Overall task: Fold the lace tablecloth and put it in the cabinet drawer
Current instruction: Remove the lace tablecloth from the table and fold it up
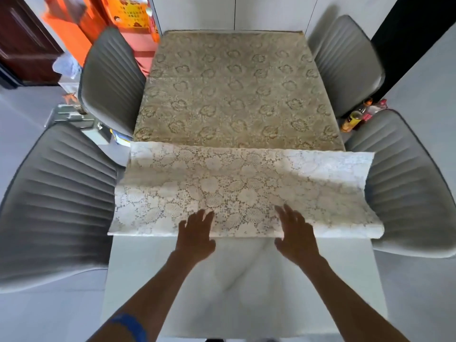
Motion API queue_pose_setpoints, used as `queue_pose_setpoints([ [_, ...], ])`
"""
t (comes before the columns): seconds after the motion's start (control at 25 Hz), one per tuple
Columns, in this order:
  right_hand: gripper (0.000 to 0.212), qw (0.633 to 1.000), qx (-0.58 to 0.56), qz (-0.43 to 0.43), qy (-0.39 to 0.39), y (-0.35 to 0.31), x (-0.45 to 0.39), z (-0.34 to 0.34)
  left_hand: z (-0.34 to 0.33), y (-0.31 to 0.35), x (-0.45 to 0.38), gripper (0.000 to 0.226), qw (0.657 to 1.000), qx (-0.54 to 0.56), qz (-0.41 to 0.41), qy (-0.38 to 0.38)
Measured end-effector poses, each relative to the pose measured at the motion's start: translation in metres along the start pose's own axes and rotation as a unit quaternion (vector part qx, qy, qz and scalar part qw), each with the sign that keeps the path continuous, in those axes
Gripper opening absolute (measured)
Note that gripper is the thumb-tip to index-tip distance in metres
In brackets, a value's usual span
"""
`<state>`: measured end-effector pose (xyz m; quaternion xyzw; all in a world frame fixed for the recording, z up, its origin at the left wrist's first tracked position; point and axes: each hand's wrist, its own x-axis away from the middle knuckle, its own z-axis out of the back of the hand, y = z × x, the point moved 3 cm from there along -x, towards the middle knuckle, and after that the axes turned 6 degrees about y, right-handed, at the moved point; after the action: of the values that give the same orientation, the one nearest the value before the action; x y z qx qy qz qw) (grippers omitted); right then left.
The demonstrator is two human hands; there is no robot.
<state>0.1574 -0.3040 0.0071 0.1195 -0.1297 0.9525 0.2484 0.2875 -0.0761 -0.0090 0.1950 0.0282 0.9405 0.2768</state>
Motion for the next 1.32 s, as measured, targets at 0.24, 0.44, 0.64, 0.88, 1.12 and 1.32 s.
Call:
queue_pose_setpoints([
  [0.24, 0.045, 0.968, 0.201, 0.062, 0.139, 0.011, -0.022, -0.042, -0.031, 0.0, -0.035, 0.065, 0.98, -0.145, -0.084, 0.106],
  [0.44, 0.012, 0.977, 0.136, 0.094, 0.135, 0.015, -0.01, -0.041, -0.035, -0.005, -0.029, 0.026, 0.991, -0.085, -0.083, 0.064],
  [0.64, 0.022, 0.992, 0.06, 0.0, -0.115, 0.034, 0.089, -0.084, -0.073, 0.004, 0.064, 0.03, 0.986, -0.087, -0.062, -0.127],
  [0.88, 0.015, 0.983, 0.023, -0.004, -0.183, 0.057, 0.18, -0.096, -0.102, 0.026, 0.169, 0.026, 0.972, 0.004, -0.02, -0.233],
  [1.12, 0.039, 0.986, -0.111, -0.022, -0.124, 0.067, 0.128, -0.052, -0.051, 0.028, 0.124, 0.031, 0.981, 0.105, 0.054, -0.151],
  [1.32, 0.079, 0.998, -0.015, -0.019, -0.058, 0.068, 0.052, -0.042, -0.025, 0.031, 0.025, 0.06, 0.998, 0.035, 0.01, -0.044],
])
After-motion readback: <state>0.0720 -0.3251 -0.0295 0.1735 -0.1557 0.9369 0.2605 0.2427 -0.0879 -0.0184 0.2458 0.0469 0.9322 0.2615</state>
